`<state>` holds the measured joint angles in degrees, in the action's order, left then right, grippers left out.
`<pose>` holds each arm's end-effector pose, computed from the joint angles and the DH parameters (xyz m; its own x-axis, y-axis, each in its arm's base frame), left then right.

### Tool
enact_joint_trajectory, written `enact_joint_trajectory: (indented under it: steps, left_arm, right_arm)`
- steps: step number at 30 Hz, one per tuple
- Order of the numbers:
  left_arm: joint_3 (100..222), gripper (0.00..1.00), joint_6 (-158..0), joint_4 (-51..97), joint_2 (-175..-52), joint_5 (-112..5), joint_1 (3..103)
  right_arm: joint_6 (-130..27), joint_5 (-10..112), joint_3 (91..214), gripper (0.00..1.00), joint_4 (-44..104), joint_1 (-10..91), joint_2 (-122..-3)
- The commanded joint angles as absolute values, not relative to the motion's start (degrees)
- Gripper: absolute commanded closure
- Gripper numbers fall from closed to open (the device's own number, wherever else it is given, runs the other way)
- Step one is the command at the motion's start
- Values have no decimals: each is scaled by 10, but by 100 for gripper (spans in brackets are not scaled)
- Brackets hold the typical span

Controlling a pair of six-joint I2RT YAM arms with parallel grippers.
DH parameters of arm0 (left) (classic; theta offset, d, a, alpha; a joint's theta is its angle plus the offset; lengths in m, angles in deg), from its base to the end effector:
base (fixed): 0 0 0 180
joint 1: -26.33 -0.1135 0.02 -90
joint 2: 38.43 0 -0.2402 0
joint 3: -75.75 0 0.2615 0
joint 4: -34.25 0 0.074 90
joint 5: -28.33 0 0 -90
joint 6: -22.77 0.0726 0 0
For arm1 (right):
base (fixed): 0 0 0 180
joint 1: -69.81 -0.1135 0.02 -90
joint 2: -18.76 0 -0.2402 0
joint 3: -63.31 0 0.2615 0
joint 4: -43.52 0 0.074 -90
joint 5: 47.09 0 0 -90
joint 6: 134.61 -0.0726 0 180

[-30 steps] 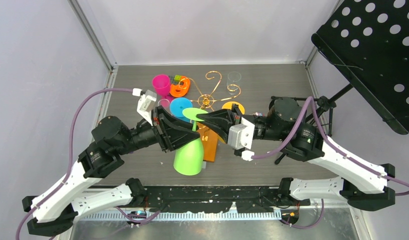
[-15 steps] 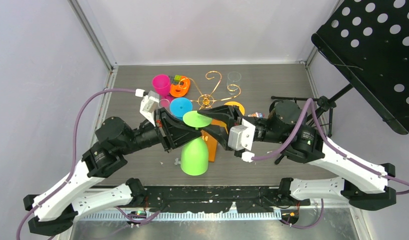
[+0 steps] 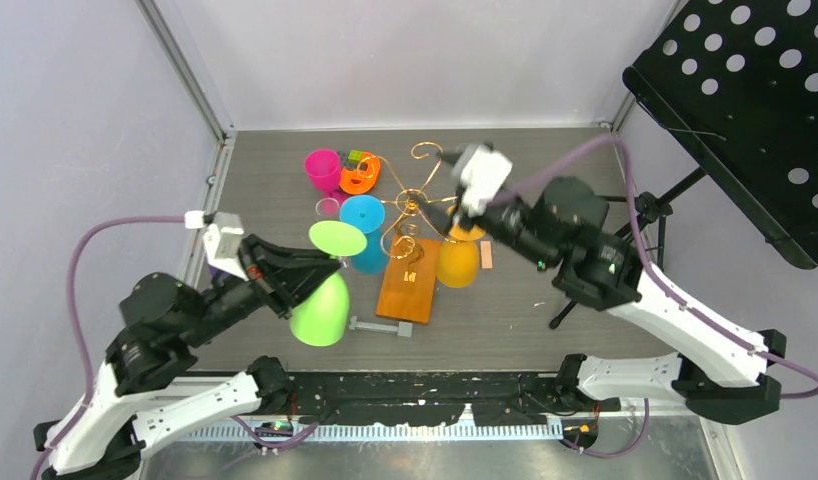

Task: Place the wine glass upside down on the wine glass rack
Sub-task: Turn the wine glass upside down at the wine rack.

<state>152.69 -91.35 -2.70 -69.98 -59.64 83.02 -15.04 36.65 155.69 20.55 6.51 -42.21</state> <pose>0.0769 -0.1217 0.4469 -0.2756 -0.3243 -0.9049 0.8128 0.4241 -0.3995 0.1289 0.2387 0.4813 0.4717 -0.1539 -0.8682 -0.6977 0.5370 -0.4742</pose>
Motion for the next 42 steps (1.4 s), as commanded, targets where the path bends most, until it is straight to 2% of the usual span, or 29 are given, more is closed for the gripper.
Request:
enact_joint_trajectory:
  steps: [1, 7, 12, 28, 35, 42]
  left_arm:
    - [1514, 100, -861, -92, -658, -688, 833]
    - [1491, 100, -851, -112, -619, -741, 833]
    - [1488, 100, -848, -110, -615, -758, 832]
    - [1398, 100, -905, 22, -625, -661, 833]
    - [1353, 100, -912, 86, -619, -650, 833]
    - [1332, 100, -918, 116, -625, -638, 833]
  right_arm:
    - [-366, 282, 1700, 27, 56, 149, -482]
    - [-461, 300, 1849, 29, -134, 195, -588]
    - [-514, 350, 1926, 38, -218, 195, -657]
    - [-471, 410, 1827, 54, -170, 195, -660]
    - [-450, 412, 1817, 55, -150, 196, -664]
    - [-431, 411, 1815, 52, -131, 201, -662]
